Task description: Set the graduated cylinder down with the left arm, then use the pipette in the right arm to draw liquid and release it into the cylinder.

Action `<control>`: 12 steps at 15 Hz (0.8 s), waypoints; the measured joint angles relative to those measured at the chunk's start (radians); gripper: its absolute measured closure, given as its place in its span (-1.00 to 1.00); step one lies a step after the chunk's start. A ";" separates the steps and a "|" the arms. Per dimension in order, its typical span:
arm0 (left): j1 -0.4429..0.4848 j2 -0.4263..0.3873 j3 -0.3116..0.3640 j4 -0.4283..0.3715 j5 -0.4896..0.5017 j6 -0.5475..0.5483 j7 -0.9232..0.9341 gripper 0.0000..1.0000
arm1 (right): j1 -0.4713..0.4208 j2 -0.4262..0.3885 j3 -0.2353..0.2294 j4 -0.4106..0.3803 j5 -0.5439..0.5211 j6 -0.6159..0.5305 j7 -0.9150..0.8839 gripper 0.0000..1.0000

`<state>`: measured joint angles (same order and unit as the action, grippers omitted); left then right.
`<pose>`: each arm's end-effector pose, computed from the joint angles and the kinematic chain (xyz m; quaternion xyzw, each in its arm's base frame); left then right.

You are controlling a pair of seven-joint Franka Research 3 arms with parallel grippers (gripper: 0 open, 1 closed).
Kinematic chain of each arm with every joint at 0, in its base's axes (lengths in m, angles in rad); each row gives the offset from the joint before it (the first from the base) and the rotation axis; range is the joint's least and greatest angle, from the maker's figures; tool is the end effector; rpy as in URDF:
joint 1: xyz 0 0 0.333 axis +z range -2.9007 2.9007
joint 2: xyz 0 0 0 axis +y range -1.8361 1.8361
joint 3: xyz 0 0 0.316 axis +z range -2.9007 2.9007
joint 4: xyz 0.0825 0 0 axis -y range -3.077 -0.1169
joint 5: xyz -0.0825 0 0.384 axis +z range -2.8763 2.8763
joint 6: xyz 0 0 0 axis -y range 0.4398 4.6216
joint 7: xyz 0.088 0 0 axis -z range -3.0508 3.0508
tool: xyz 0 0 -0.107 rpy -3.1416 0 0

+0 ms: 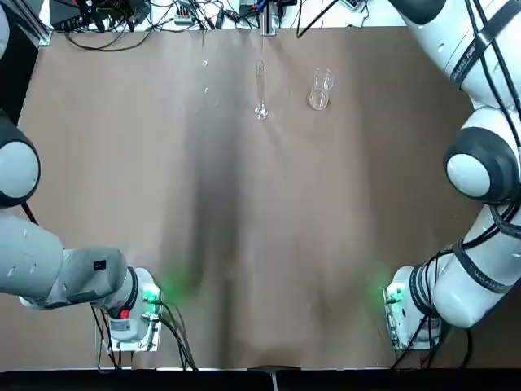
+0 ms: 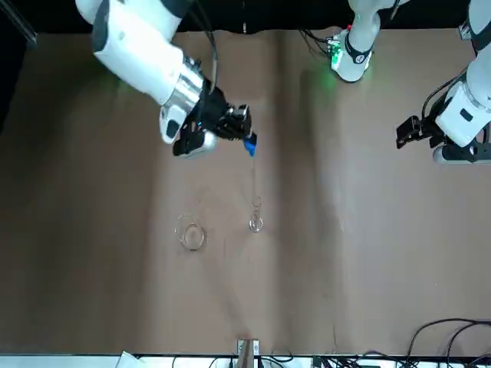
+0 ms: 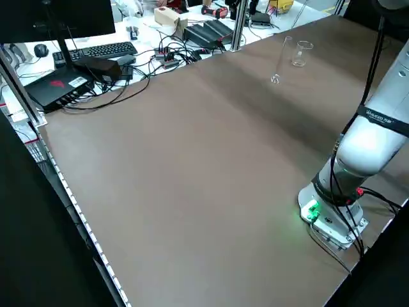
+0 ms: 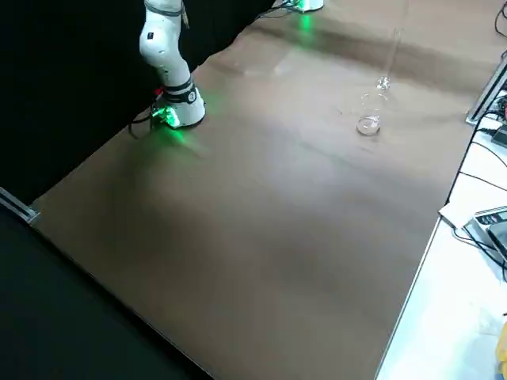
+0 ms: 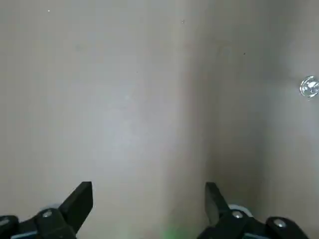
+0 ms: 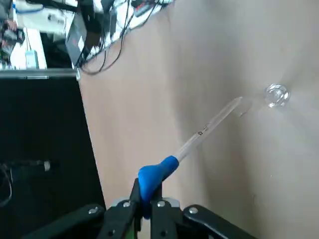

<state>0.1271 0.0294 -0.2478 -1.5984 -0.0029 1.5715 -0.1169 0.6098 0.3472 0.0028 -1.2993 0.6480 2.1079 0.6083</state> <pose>0.5575 -0.0660 0.5956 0.9996 -0.0019 -0.0281 0.0017 0.5578 0.4262 0.6082 -0.9229 0.0942 -0.0034 0.3733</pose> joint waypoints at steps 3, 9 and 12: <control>-0.008 -0.001 -0.011 0.000 0.000 -0.001 0.000 -0.99 | -0.072 -0.001 -0.004 0.004 0.000 -0.047 -0.002 0.82; -0.013 -0.001 -0.017 0.000 0.000 -0.001 0.001 -0.99 | -0.267 -0.002 -0.009 0.004 0.000 -0.303 -0.163 0.82; -0.013 -0.003 -0.042 0.001 0.000 0.000 0.002 -0.99 | -0.386 0.005 -0.011 -0.066 0.000 -0.388 -0.360 0.82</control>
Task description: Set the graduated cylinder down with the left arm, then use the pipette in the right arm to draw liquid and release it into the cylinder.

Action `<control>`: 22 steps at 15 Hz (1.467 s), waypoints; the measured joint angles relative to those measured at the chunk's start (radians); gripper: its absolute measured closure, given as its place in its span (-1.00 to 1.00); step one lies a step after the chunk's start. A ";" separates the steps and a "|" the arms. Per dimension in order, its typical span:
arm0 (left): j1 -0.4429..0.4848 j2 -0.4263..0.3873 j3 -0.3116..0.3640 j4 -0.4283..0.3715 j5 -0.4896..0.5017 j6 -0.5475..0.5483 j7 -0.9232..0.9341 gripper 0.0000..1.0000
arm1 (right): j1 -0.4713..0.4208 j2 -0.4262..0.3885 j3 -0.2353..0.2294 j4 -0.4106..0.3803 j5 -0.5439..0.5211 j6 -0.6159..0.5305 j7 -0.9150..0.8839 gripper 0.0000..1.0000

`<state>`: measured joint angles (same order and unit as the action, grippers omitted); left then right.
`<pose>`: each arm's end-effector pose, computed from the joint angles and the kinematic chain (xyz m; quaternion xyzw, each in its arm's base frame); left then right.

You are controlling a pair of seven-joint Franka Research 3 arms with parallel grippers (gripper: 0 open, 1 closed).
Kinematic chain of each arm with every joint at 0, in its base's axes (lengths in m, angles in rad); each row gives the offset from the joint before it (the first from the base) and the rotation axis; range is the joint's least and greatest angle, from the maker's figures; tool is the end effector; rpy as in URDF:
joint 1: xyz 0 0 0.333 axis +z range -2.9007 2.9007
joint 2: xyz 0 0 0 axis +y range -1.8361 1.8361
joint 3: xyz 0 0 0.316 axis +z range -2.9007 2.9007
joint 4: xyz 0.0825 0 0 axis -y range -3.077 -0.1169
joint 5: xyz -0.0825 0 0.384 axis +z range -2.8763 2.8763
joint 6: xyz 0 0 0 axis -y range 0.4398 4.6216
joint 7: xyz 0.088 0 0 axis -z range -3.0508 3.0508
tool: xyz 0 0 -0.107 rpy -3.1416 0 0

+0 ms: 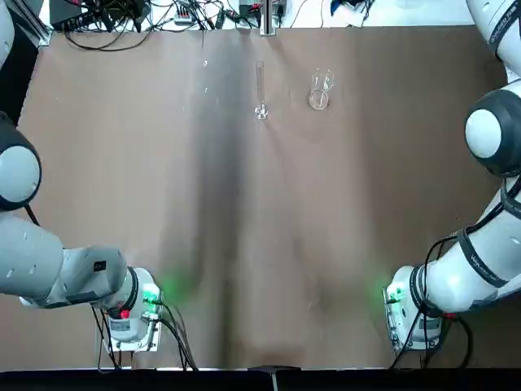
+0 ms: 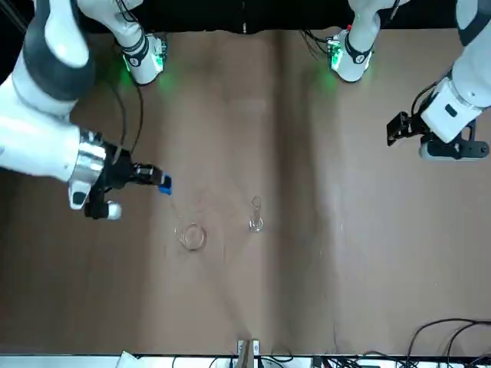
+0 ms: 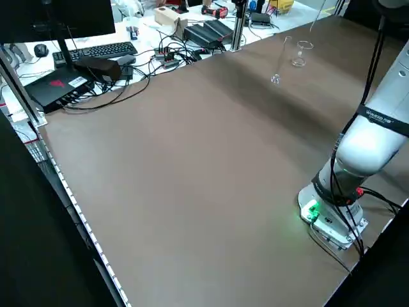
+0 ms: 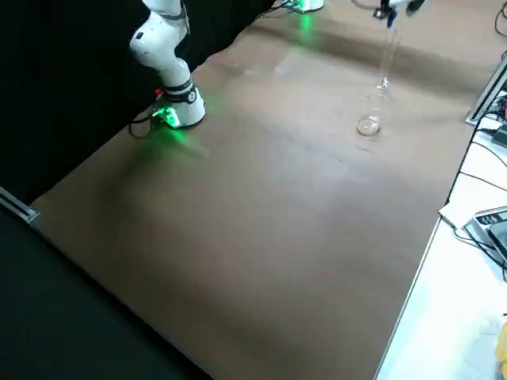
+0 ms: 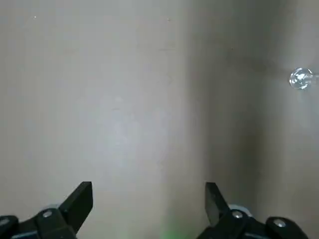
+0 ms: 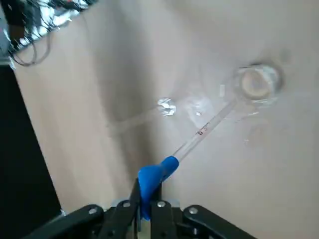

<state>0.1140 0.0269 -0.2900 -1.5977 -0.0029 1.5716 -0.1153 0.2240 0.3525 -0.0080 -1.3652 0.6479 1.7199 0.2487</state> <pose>0.5524 -0.0964 0.5975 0.9992 -0.0303 -0.0264 0.0015 0.6417 0.1990 0.5381 -0.9475 0.0622 0.0712 0.3053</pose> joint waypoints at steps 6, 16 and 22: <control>-0.004 0.000 -0.034 0.000 0.004 0.000 0.000 -0.99 | -0.048 0.009 0.000 -0.098 0.044 -0.009 -0.179 0.82; -0.004 -0.049 -0.069 0.005 0.032 -0.002 0.000 -0.99 | -0.048 0.043 0.005 -0.109 0.086 0.010 -0.240 0.82; -0.004 -0.050 -0.097 0.002 0.032 -0.039 0.000 -0.99 | -0.046 0.097 0.008 -0.113 0.089 0.067 -0.287 0.82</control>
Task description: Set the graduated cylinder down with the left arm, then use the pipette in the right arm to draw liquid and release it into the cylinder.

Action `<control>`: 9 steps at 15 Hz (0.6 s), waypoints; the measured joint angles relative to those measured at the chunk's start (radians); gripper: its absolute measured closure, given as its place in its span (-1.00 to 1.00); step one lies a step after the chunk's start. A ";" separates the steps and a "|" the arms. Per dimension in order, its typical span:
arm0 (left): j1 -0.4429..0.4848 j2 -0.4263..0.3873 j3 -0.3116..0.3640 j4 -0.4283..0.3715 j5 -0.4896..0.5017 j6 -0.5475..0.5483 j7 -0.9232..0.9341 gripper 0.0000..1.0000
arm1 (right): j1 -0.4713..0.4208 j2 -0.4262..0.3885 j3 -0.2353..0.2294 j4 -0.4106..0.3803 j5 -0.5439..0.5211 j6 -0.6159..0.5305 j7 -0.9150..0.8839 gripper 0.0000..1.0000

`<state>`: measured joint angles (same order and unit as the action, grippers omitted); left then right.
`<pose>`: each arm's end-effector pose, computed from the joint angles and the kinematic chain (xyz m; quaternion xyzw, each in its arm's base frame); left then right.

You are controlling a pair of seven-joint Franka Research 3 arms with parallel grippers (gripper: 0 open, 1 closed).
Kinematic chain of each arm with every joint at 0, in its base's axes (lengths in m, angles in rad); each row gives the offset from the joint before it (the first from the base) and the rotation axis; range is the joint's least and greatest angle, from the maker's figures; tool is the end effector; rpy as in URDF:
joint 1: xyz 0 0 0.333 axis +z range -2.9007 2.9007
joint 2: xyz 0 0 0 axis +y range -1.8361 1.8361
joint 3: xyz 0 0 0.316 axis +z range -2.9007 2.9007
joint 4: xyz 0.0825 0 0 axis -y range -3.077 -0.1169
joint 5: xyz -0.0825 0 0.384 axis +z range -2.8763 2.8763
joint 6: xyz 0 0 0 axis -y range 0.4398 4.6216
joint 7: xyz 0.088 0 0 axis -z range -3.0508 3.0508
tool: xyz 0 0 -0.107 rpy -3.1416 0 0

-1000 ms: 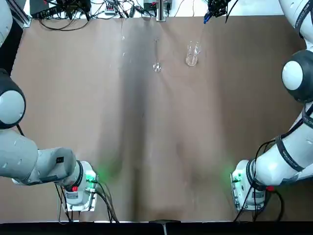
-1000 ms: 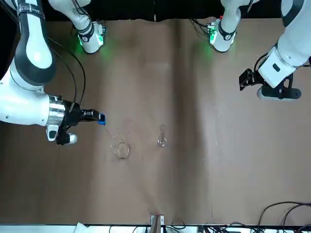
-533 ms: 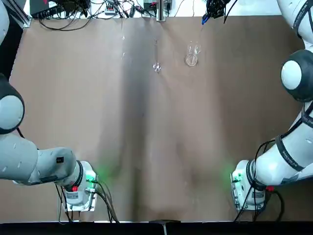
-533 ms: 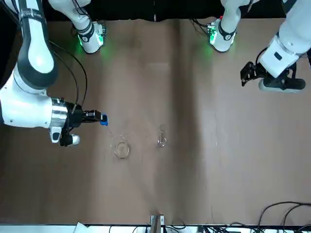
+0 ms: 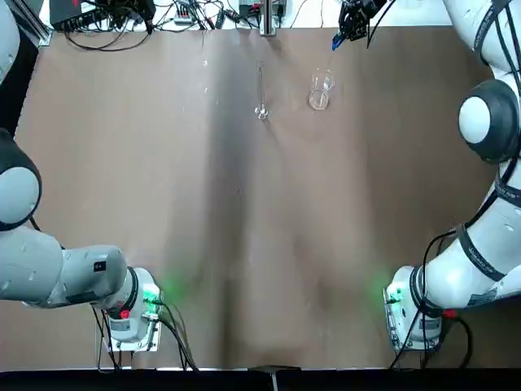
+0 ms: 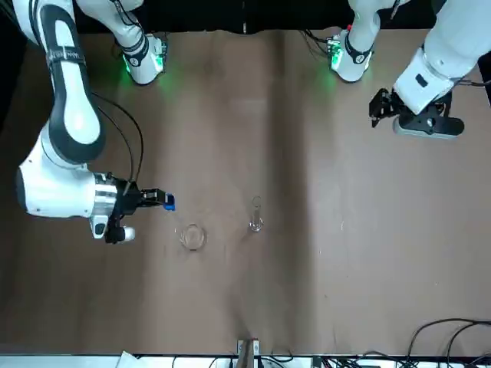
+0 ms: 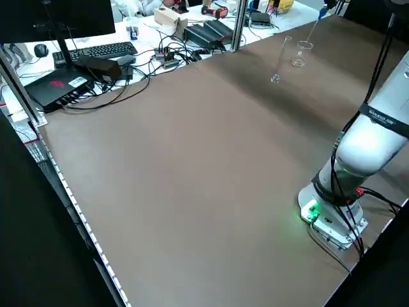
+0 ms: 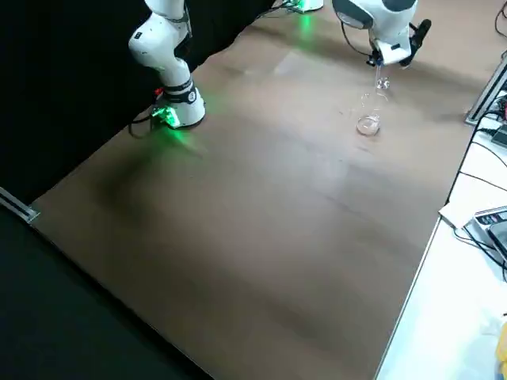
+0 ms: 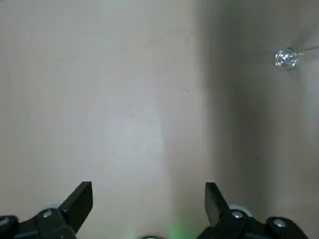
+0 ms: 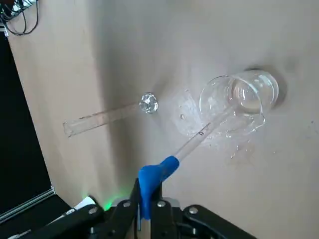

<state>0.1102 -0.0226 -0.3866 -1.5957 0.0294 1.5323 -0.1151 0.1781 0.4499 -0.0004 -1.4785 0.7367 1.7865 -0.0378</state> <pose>0.5232 -0.1475 0.6211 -0.9964 0.0801 0.0171 0.0227 0.6592 0.1769 0.4270 -0.9362 0.0011 0.0901 0.3398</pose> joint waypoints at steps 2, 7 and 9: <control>0.000 0.000 -0.015 -0.001 0.000 -0.004 0.000 -0.99 | 0.003 0.022 0.002 -0.001 -0.001 0.014 -0.016 0.82; 0.012 0.000 -0.014 -0.002 0.000 -0.004 0.000 -0.99 | 0.015 0.067 0.004 -0.001 -0.014 0.051 -0.031 0.82; 0.013 0.000 -0.014 -0.002 0.000 -0.004 0.000 -0.99 | 0.021 0.078 0.005 -0.001 -0.018 0.058 -0.031 0.82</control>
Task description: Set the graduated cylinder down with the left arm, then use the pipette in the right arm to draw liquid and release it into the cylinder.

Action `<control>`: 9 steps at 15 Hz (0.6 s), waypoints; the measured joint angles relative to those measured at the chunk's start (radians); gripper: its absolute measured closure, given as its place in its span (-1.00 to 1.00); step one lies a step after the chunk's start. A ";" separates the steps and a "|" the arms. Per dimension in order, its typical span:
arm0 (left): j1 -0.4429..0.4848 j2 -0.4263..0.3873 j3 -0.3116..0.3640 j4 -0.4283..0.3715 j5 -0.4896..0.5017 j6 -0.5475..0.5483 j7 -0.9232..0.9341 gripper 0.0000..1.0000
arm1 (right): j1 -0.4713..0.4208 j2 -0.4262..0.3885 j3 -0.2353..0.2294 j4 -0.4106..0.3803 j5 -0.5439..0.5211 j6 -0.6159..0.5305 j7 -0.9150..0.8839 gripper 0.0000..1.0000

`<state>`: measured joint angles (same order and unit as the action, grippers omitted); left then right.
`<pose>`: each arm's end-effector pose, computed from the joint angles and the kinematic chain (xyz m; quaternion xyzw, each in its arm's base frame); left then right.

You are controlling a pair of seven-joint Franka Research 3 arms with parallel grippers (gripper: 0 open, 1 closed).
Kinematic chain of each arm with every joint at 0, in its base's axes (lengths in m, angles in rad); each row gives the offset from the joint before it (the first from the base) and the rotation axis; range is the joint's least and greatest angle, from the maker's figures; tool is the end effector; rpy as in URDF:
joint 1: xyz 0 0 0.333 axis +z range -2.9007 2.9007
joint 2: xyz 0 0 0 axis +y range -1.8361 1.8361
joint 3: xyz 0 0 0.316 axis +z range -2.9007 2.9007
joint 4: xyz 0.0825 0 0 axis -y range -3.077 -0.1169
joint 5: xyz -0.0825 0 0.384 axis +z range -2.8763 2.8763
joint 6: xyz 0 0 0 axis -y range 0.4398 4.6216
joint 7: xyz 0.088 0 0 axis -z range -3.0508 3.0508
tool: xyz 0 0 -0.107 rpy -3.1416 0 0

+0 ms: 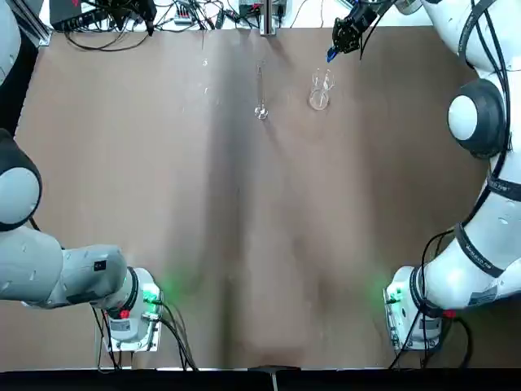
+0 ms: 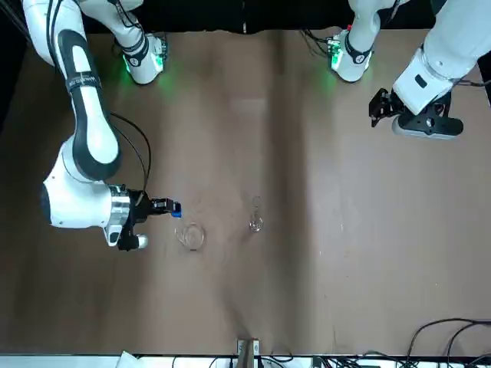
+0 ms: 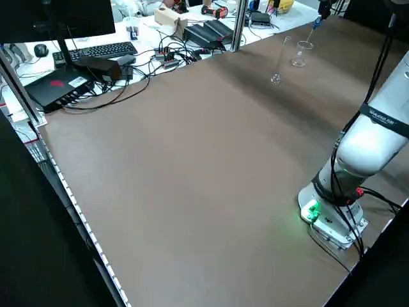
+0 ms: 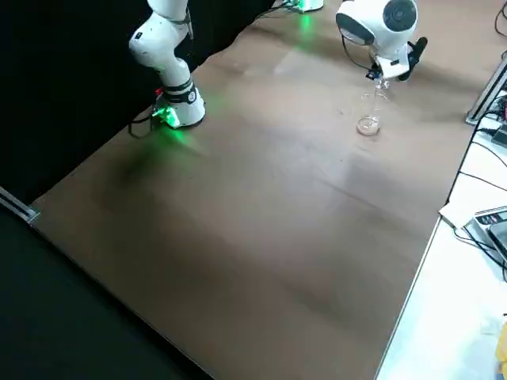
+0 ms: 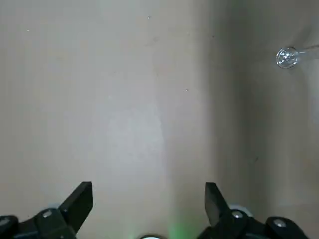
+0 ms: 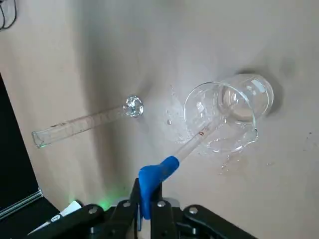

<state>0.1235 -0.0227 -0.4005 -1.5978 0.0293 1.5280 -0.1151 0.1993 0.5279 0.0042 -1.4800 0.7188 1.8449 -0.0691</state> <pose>0.5225 -0.1478 0.6197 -0.9963 0.0804 0.0203 0.0235 0.6664 0.1903 0.3746 -0.9406 -0.0052 0.0983 0.3248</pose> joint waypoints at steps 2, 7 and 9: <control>0.000 0.000 0.000 0.000 0.000 -0.001 0.000 -0.99 | 0.008 0.009 0.000 0.000 -0.009 0.007 0.000 0.82; 0.002 0.000 0.001 0.000 0.000 -0.004 -0.002 -0.99 | 0.012 0.012 0.000 0.000 -0.014 0.009 -0.001 0.52; 0.005 0.000 0.001 0.000 0.000 -0.005 -0.005 -0.99 | 0.012 0.012 0.000 0.000 -0.014 0.010 -0.004 0.14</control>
<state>0.1284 -0.0227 -0.3994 -1.5979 0.0293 1.5226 -0.1202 0.2117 0.5400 0.0041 -1.4799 0.7048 1.8550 -0.0733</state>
